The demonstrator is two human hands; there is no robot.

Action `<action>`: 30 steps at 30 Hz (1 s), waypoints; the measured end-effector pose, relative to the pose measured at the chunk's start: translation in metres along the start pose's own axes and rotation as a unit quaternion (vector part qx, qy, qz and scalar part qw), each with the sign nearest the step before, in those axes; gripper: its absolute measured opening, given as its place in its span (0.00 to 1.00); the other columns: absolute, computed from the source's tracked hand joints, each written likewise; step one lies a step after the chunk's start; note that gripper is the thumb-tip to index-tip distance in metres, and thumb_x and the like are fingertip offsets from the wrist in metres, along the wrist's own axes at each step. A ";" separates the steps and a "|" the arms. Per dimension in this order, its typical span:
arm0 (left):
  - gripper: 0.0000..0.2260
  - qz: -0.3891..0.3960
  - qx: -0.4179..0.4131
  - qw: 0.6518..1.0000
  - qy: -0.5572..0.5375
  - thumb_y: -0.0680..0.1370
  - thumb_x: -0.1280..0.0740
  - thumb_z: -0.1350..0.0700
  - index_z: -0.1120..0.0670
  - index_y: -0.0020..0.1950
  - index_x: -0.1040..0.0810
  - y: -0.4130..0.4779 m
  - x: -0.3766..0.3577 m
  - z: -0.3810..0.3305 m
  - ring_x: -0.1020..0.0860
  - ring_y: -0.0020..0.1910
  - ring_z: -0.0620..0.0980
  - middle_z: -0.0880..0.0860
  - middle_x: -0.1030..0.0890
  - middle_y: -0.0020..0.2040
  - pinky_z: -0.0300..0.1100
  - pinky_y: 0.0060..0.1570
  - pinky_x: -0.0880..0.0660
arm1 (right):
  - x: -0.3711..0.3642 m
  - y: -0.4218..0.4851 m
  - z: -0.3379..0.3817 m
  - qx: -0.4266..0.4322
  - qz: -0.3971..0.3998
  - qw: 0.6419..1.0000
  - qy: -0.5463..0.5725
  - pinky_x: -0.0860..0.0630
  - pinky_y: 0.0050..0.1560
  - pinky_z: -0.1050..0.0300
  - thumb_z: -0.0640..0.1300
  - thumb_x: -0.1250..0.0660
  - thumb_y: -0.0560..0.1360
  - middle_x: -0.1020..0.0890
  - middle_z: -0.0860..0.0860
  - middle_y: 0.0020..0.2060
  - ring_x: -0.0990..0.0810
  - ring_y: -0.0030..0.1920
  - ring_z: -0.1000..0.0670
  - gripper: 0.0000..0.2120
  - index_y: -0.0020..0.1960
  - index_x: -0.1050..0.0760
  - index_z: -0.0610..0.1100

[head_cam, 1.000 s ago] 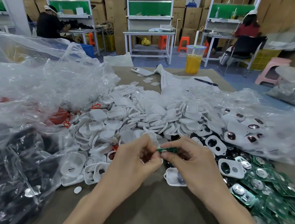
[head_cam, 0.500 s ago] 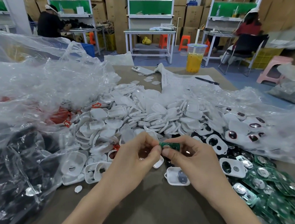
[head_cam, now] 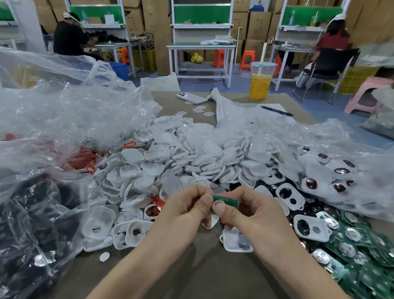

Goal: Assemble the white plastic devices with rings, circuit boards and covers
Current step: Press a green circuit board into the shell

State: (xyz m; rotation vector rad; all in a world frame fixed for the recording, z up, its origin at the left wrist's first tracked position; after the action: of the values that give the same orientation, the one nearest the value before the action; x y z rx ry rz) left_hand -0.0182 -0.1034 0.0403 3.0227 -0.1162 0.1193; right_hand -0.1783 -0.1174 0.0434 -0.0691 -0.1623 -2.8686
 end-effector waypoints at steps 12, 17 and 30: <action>0.12 0.003 0.023 0.999 -0.027 0.85 0.39 0.60 0.56 0.44 0.20 0.006 0.000 0.009 0.28 0.32 0.44 0.50 0.24 0.32 0.31 0.32 0.31 | -0.003 0.002 -0.004 -0.004 -0.006 1.000 -0.030 0.26 0.44 0.57 0.39 0.26 0.75 0.17 0.48 0.35 0.23 0.37 0.53 0.07 0.41 0.20 0.48; 0.14 0.005 0.016 0.998 -0.058 0.84 0.37 0.59 0.52 0.41 0.19 0.004 -0.001 0.008 0.27 0.34 0.46 0.52 0.24 0.34 0.34 0.35 0.29 | -0.004 0.003 -0.003 0.002 -0.006 1.000 -0.024 0.25 0.43 0.63 0.39 0.25 0.74 0.15 0.50 0.36 0.20 0.38 0.54 0.07 0.41 0.19 0.49; 0.15 -0.028 0.002 0.996 -0.089 0.81 0.35 0.47 0.58 0.45 0.22 0.003 -0.002 0.001 0.26 0.35 0.47 0.51 0.21 0.36 0.34 0.34 0.30 | 0.004 0.006 0.000 0.021 -0.072 0.993 0.095 0.23 0.36 0.66 0.57 0.25 0.62 0.17 0.51 0.34 0.21 0.33 0.54 0.13 0.45 0.16 0.55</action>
State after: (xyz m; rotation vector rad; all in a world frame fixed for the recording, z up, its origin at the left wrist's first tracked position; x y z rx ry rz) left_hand -0.0199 -0.1062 0.0394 3.0325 -0.0475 -0.1560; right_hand -0.1811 -0.1238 0.0445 0.2325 -0.1975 -2.9917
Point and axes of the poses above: each hand's wrist, its own y-axis towards the middle knuckle, its own x-axis out of the back of the hand, z = x × y, the point moved 1 cm from there along y, towards the middle knuckle
